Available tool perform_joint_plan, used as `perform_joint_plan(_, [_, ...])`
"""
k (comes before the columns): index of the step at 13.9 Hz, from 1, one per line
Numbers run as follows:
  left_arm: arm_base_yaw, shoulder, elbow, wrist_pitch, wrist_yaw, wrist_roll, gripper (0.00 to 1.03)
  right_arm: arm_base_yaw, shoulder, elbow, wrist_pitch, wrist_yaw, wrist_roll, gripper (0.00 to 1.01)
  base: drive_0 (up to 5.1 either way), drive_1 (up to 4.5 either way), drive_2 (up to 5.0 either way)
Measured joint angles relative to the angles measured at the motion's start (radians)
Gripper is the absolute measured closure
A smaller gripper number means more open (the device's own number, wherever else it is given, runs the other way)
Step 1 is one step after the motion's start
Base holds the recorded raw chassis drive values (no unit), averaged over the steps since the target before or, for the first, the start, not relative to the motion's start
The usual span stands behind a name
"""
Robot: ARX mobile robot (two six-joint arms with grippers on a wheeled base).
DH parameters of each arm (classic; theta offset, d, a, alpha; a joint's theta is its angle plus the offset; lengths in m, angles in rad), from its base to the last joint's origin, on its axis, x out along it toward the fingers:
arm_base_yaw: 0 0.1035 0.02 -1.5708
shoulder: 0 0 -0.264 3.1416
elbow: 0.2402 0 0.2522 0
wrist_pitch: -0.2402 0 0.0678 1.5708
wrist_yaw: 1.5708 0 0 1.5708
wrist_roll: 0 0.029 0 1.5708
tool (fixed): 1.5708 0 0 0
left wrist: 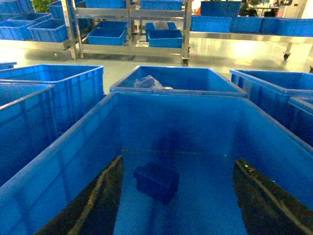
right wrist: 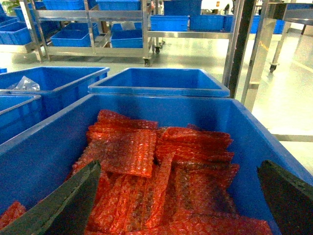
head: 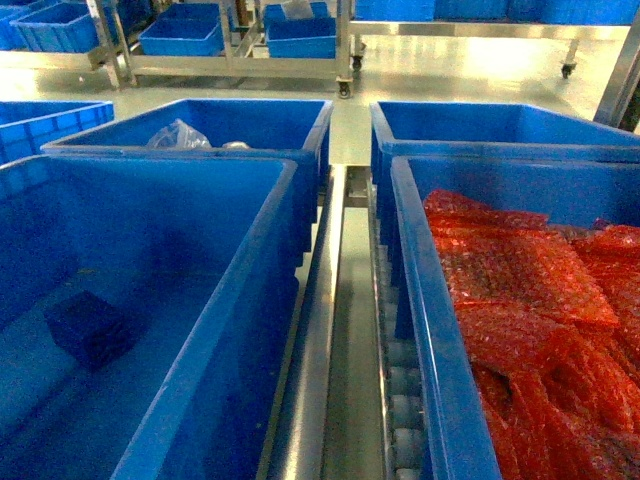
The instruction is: Pick blue part to blue bin on bottom shelf
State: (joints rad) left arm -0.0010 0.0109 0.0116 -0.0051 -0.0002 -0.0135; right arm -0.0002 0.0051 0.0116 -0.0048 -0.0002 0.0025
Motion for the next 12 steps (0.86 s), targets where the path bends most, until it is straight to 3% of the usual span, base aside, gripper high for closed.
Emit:
perform_joint_plan(3, [0.0, 0.0, 0.0, 0.0, 0.0, 0.002, 0.03, 0.0, 0.0, 0.0, 0.0, 0.0, 0.0, 0.03, 0.0, 0.0, 0.0])
perform_joint_plan(12, [0.0, 0.0, 0.0, 0.0, 0.0, 0.002, 0.05, 0.0, 0.0, 0.0, 0.0, 0.0, 0.0, 0.03, 0.0, 0.0, 0.0])
